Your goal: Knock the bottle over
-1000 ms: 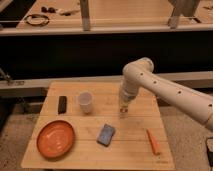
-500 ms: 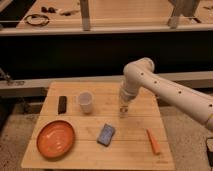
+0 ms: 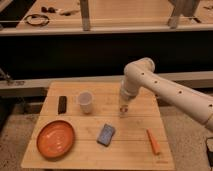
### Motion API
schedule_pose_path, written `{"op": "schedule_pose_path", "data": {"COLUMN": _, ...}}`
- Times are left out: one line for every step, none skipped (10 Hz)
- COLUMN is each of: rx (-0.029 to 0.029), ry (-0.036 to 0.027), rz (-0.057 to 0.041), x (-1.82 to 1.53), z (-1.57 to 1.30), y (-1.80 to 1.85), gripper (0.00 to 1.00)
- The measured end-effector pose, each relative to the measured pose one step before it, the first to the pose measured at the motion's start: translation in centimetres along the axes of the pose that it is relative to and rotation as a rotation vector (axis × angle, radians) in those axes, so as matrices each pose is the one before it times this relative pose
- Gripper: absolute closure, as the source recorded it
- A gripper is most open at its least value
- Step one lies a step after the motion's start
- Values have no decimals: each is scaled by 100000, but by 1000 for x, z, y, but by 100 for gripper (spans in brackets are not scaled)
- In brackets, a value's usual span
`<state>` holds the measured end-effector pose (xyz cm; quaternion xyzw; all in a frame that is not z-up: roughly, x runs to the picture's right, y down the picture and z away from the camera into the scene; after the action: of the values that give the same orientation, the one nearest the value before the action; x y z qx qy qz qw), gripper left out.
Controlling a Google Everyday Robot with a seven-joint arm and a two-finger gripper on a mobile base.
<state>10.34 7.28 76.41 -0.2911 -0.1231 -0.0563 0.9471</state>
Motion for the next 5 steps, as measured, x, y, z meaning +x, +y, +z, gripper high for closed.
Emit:
{"op": "schedule_pose_path", "data": {"rx": 182, "ry": -228, "rz": 548, "x": 31, "z": 44, "y": -62, "gripper": 95}}
{"op": "schedule_pose_path", "data": {"rx": 148, "ry": -38, "rz": 329, "x": 46, "z": -18, "y": -50, "gripper": 95}}
{"op": "schedule_pose_path", "data": {"rx": 82, "ry": -197, "rz": 445, "x": 44, "z": 70, "y": -39, "gripper": 95}}
{"op": "schedule_pose_path", "data": {"rx": 113, "ry": -109, "rz": 269, "x": 13, "z": 18, "y": -42, "gripper": 95}}
{"op": "schedule_pose_path", "data": {"rx": 185, "ry": -143, "rz": 328, "x": 23, "z": 13, "y": -64, "gripper": 95}}
